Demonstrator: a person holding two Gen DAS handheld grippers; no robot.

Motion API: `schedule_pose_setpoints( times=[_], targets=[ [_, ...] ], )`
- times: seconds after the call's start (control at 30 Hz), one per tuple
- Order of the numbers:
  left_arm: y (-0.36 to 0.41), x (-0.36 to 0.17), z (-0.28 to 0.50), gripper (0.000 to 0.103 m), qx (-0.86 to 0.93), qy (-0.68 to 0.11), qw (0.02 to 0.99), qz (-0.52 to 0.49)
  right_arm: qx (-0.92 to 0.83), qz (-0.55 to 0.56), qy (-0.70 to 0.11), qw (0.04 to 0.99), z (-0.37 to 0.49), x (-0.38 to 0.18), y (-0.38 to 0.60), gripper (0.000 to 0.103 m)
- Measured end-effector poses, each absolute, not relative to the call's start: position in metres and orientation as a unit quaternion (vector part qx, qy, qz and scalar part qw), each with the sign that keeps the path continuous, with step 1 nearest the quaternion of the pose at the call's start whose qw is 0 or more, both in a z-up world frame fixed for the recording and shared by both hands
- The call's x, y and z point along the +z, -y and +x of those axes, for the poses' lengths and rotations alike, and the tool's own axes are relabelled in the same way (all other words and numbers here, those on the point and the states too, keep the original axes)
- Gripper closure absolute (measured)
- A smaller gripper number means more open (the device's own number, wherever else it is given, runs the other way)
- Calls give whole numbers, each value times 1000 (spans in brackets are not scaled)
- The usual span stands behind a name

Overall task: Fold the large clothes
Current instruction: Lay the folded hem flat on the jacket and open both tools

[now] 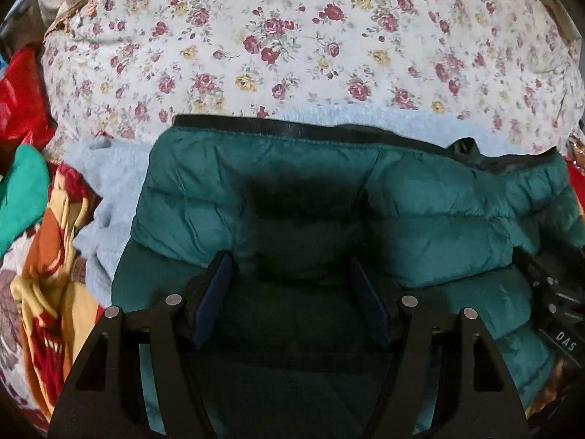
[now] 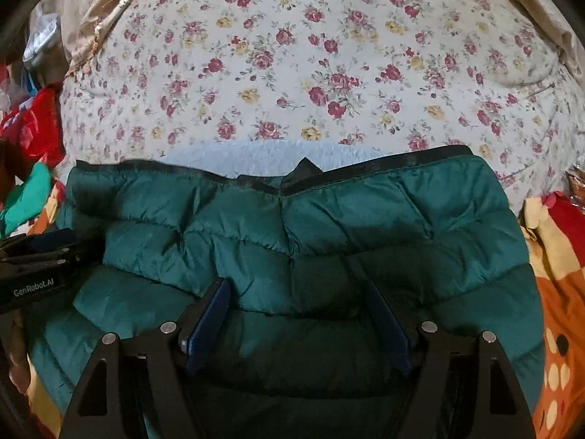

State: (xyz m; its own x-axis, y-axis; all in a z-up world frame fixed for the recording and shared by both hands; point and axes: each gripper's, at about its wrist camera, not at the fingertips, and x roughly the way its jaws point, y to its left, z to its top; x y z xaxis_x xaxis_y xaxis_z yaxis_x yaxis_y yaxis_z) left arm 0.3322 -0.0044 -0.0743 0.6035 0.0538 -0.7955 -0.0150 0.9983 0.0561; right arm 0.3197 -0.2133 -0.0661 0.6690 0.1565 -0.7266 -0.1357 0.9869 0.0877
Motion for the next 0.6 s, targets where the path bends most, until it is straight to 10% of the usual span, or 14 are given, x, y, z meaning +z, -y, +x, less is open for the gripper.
schedule_pose_setpoints(
  times=[0.6],
  targets=[
    [3, -90, 385, 24, 36, -436, 898, 43, 78, 31, -409, 909, 375, -79, 216, 18]
  ],
)
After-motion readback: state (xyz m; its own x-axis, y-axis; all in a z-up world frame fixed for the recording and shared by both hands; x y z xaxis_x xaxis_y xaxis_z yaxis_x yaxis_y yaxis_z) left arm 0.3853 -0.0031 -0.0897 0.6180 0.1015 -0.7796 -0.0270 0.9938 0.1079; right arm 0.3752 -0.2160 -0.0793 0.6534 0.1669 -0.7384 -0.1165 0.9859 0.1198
